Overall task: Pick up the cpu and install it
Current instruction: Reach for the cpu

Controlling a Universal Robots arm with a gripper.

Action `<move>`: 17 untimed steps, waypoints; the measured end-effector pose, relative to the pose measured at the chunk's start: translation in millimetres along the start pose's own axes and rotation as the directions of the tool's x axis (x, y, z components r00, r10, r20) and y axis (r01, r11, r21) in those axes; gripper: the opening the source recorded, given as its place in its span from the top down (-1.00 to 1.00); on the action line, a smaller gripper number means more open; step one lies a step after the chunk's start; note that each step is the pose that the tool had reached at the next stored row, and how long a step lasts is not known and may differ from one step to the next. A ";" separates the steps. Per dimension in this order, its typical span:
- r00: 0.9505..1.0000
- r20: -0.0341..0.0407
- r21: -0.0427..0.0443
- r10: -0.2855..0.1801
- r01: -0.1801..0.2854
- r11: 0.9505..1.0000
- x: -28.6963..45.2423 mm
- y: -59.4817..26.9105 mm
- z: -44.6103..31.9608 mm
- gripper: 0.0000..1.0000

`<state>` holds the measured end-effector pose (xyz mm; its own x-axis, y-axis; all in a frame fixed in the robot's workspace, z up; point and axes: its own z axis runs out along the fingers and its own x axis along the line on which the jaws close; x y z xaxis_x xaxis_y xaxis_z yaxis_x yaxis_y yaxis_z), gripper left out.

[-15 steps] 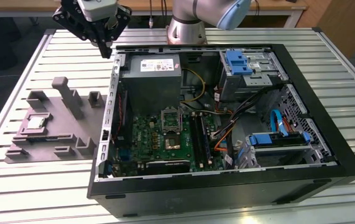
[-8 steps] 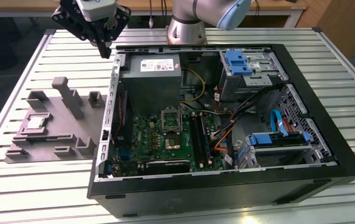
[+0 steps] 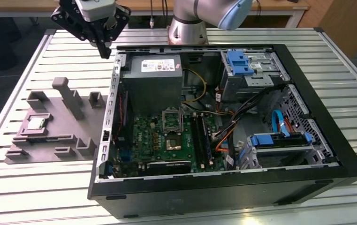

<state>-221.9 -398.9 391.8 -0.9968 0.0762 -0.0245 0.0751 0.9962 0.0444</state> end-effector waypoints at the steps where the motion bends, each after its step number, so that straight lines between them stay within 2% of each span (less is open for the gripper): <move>1: 1.000 0.000 0.000 0.000 0.000 1.000 0.3 0.0 0.0 0.79; 17: 1.000 0.000 0.000 0.000 0.000 1.000 3.9 -0.3 -0.1 0.79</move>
<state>-225.8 -398.9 391.8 -0.9968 0.0762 -0.0245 0.0751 0.9962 0.0444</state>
